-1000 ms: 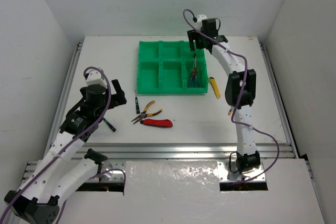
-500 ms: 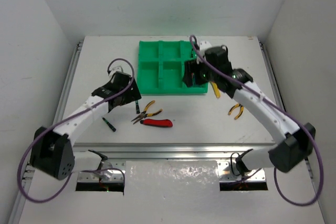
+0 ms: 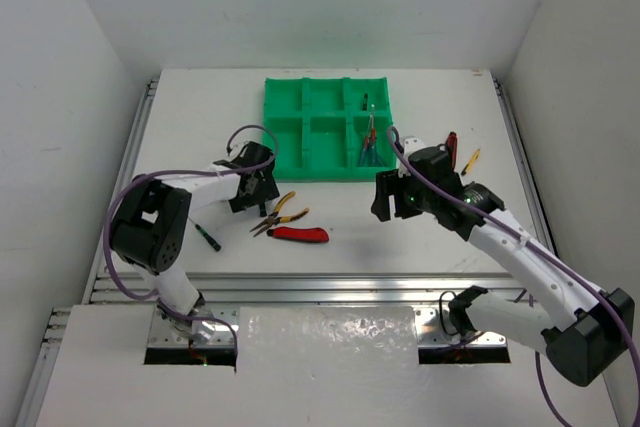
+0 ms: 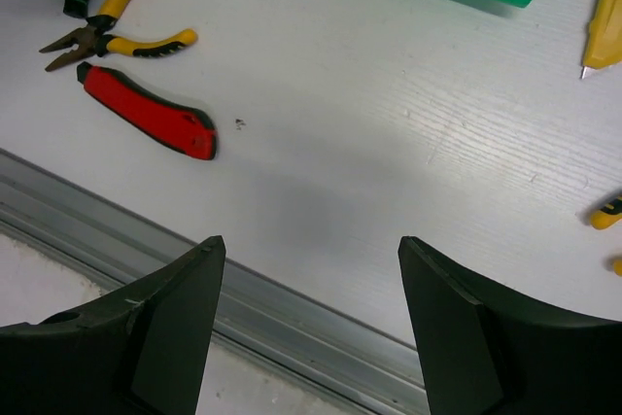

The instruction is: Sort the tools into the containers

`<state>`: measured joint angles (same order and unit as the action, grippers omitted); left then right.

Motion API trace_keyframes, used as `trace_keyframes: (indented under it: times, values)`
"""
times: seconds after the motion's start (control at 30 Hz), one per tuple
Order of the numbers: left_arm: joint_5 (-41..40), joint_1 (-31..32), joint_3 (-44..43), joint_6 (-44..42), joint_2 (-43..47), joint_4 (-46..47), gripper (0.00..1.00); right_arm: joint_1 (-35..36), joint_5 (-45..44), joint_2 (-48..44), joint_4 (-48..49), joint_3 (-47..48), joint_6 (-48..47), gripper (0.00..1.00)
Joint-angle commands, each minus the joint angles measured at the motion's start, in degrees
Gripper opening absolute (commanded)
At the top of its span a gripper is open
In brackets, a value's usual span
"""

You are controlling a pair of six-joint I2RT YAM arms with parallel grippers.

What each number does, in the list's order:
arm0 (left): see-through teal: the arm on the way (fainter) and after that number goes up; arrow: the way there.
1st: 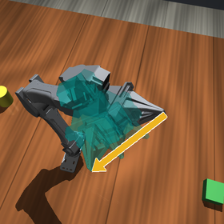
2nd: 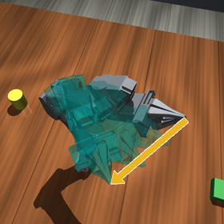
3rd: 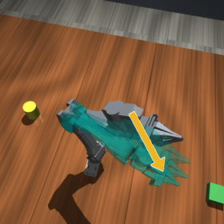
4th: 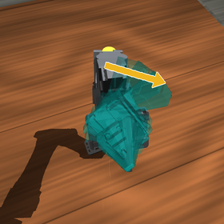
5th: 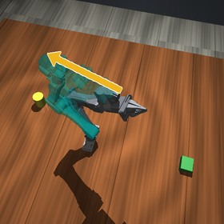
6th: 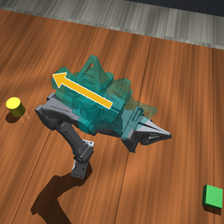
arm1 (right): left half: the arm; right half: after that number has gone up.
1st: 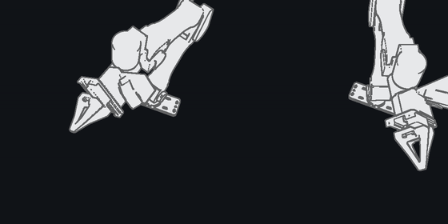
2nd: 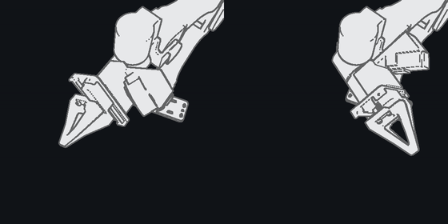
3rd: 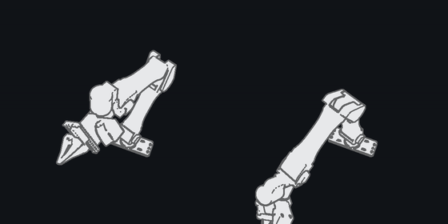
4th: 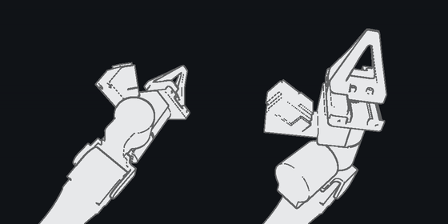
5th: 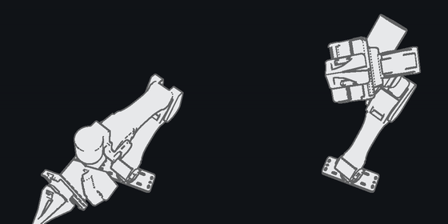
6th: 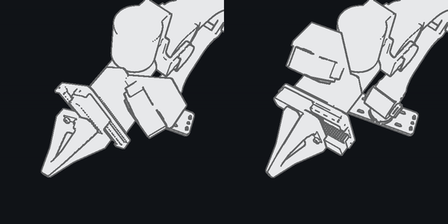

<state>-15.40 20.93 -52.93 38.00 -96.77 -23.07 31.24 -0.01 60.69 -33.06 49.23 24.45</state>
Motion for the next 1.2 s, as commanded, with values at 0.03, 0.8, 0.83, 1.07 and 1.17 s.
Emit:
trace_keyframes:
  times: [0.03, 0.8, 0.83, 1.07, 1.17]
  values:
    - [0.72, 0.96, -1.13, 1.82, -1.84, 3.12, 0.63, 0.31, 1.14, -0.92, 2.12, -0.10, -0.54, 0.73]
    - [21.81, 9.12, 16.70, 5.24, 37.35, 31.91, 0.00, 3.47, 29.81, 16.13, 49.58, -2.92, 17.38, 0.99]
    - [23.73, 9.65, 18.80, 4.98, 39.01, 33.77, 0.00, 3.47, 29.28, 16.39, 51.06, -2.39, 18.69, 0.99]
    - [29.37, 10.71, 24.10, 4.37, 43.95, 44.07, 0.00, 4.00, 30.43, 20.17, 56.70, 2.27, 24.07, 0.92]
    - [30.86, 10.71, 23.92, 4.10, 44.30, 44.77, 0.00, 4.09, 29.19, 21.48, 55.65, 3.76, 23.98, 0.88]
